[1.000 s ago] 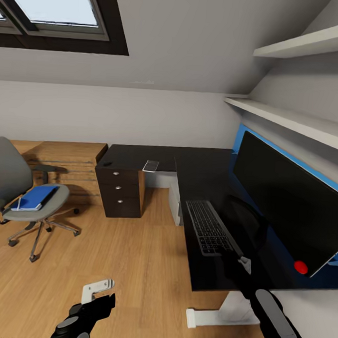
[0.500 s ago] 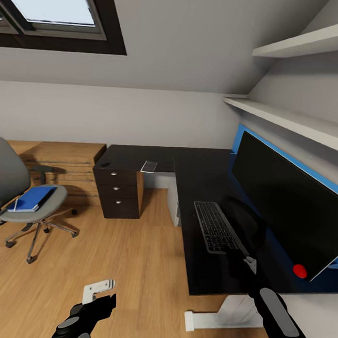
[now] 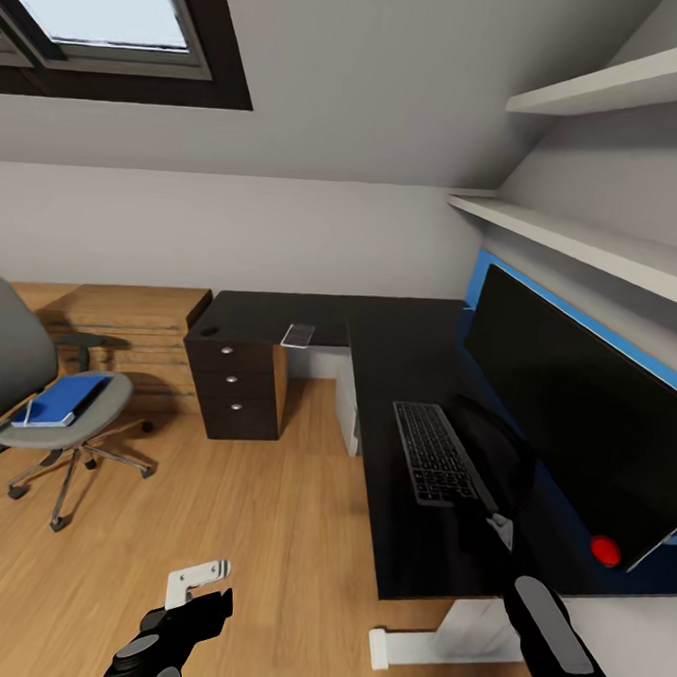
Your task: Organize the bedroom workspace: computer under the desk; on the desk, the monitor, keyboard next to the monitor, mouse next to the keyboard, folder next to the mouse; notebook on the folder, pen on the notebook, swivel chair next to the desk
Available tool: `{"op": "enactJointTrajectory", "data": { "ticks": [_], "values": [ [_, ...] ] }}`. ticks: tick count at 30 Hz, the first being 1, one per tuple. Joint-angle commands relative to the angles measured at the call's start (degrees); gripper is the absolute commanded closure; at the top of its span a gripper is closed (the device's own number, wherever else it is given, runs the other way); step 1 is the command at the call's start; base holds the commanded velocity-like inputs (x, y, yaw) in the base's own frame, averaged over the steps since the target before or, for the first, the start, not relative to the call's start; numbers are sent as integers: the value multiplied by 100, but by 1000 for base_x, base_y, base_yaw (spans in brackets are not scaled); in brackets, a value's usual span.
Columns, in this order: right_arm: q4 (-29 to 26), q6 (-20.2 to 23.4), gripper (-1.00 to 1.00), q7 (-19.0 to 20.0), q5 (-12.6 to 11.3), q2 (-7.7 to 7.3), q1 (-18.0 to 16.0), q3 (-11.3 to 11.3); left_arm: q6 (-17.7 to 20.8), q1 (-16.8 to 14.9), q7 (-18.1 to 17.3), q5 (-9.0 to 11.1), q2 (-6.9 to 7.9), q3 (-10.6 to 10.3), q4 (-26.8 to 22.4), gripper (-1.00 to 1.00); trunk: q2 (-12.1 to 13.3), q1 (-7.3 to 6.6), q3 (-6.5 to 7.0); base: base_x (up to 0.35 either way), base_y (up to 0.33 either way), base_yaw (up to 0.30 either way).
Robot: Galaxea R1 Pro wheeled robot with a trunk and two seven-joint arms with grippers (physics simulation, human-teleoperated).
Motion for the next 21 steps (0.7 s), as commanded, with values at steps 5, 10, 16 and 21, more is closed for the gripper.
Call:
{"op": "enactJointTrajectory", "data": {
  "ticks": [5,10,16,21],
  "values": [
    [0,16,100,18,-54,8,-5,6,5,-2,40,56,4,-5,-9,-100,-5,4,-6,257,92,0],
    [-3,16,100,18,-53,5,-3,0,5,-2,37,56,-4,-13,-9,-100,-5,4,-6,305,85,0],
    [-8,15,100,18,-50,1,-3,-6,5,-2,28,60,2,-14,-9,-100,-5,4,-6,303,1,0],
    [-8,5,100,24,-57,6,-2,0,12,-2,22,64,-3,-14,-9,-100,-5,4,-6,127,-79,0]
  ]
}}
